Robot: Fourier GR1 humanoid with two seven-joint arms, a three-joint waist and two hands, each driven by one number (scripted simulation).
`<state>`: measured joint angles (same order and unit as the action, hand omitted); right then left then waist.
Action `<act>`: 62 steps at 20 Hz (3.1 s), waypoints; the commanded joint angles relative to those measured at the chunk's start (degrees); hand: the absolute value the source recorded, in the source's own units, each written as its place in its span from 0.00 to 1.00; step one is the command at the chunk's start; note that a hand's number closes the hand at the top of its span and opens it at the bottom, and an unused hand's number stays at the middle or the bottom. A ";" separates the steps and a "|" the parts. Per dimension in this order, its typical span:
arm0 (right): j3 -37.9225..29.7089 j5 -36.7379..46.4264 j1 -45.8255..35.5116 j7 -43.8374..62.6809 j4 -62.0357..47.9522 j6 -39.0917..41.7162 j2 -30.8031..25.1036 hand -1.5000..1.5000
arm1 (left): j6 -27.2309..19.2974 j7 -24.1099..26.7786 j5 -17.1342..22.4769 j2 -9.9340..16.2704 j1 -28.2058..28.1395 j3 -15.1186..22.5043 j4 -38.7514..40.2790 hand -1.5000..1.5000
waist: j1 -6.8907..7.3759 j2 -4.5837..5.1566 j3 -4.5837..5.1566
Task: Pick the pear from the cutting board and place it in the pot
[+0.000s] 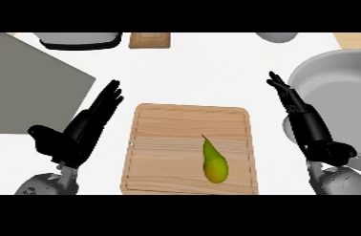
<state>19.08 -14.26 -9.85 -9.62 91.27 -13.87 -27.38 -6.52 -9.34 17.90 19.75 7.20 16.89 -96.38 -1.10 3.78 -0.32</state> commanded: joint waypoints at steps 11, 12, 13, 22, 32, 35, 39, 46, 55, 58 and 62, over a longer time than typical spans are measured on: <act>1.30 -6.43 -13.15 -19.28 -21.86 39.48 -6.31 0.00 | -7.28 6.58 -2.22 -1.45 7.68 -10.18 3.37 0.50 | 5.96 -1.40 -0.11; 0.88 -5.19 -12.96 -24.70 -22.85 40.90 -6.23 0.00 | -7.66 7.18 -2.39 -1.68 8.17 -10.48 3.10 0.50 | 5.53 -1.57 -0.18; 1.19 -4.27 -13.48 -28.59 -24.12 42.63 -5.61 0.00 | -6.59 6.53 -1.20 -0.59 9.39 -11.94 4.00 0.50 | 5.31 -1.58 -0.18; 7.73 13.51 -22.56 -45.40 -36.47 47.92 -12.12 0.00 | -6.03 9.69 -2.06 -1.65 9.14 -12.66 8.88 0.50 | 4.27 -2.49 0.13; 17.74 24.08 -33.22 -40.35 -38.63 45.41 -6.51 0.00 | -6.68 9.45 -3.24 -2.22 10.45 -14.21 10.54 0.50 | 2.39 -3.45 0.30; 18.75 25.66 -33.10 -40.62 -39.27 45.22 -5.91 0.00 | -6.11 9.36 -3.32 -1.84 6.69 -14.21 6.61 0.50 | 2.58 -3.60 0.29; 20.19 28.27 -32.66 -37.19 -40.87 44.42 -2.51 0.00 | -6.45 9.28 -4.33 -2.79 8.75 -14.91 9.97 0.50 | 1.92 -3.55 0.30; 21.19 31.99 -31.36 -37.85 -40.61 44.49 -0.85 0.00 | -5.30 10.37 -5.31 -3.28 8.11 -15.83 9.69 0.50 | 1.57 -3.66 0.31; 18.47 33.62 -27.63 -37.78 -38.41 41.55 3.52 0.00 | -2.80 10.29 -5.08 -4.18 6.27 -17.03 9.23 0.50 | 1.51 -3.75 0.32; 18.83 38.40 -23.06 -35.80 -36.02 38.54 2.90 0.00 | -3.08 6.83 -5.70 -3.24 7.82 -18.25 6.93 0.50 | 1.28 -3.82 0.31; 16.62 41.97 -25.95 -30.55 -37.52 39.11 7.83 0.00 | -2.15 6.33 -5.80 -3.32 7.25 -19.65 6.61 0.50 | 1.45 -3.79 0.31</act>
<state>37.64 24.68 -35.15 -41.36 54.61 22.90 -22.45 -9.42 -1.72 12.38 15.98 15.90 -1.74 -87.37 0.21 0.01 0.00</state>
